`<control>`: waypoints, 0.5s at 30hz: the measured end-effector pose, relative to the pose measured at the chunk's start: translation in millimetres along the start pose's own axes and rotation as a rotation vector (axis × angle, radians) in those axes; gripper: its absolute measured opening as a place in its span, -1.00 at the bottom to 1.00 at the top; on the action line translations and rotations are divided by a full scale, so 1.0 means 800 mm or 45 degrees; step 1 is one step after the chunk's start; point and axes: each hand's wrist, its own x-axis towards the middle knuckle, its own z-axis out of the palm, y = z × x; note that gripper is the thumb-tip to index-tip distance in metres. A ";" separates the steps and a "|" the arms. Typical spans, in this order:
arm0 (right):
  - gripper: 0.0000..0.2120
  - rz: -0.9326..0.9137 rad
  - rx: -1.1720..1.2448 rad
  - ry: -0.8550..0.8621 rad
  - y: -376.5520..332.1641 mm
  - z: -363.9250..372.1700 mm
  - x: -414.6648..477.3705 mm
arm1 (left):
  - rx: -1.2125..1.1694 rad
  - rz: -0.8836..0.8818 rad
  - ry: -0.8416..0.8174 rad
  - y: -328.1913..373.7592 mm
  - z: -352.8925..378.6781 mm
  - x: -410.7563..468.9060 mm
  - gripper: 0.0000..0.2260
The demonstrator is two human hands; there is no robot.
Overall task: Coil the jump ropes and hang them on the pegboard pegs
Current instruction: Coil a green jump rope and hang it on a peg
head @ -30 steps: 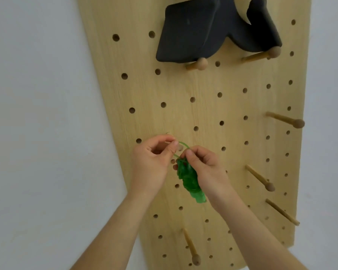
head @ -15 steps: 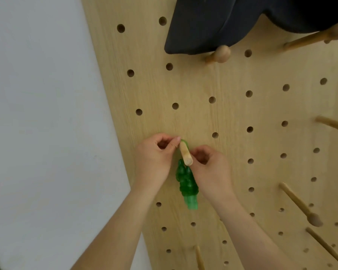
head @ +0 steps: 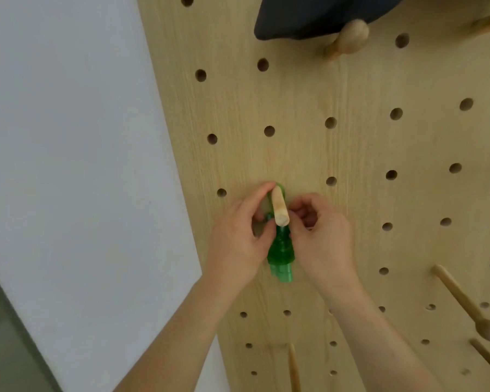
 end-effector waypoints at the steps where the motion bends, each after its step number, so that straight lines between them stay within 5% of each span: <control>1: -0.87 -0.008 -0.003 -0.001 0.000 -0.003 -0.004 | 0.002 -0.003 0.013 0.002 0.000 -0.002 -0.50; 7: -0.84 -0.064 0.090 -0.163 0.004 -0.034 -0.053 | -0.210 -0.128 0.104 0.007 -0.019 -0.052 -0.75; 15: -0.84 -0.050 -0.016 -1.258 -0.012 0.015 -0.125 | -0.303 -0.513 -0.062 -0.014 -0.091 -0.199 -0.77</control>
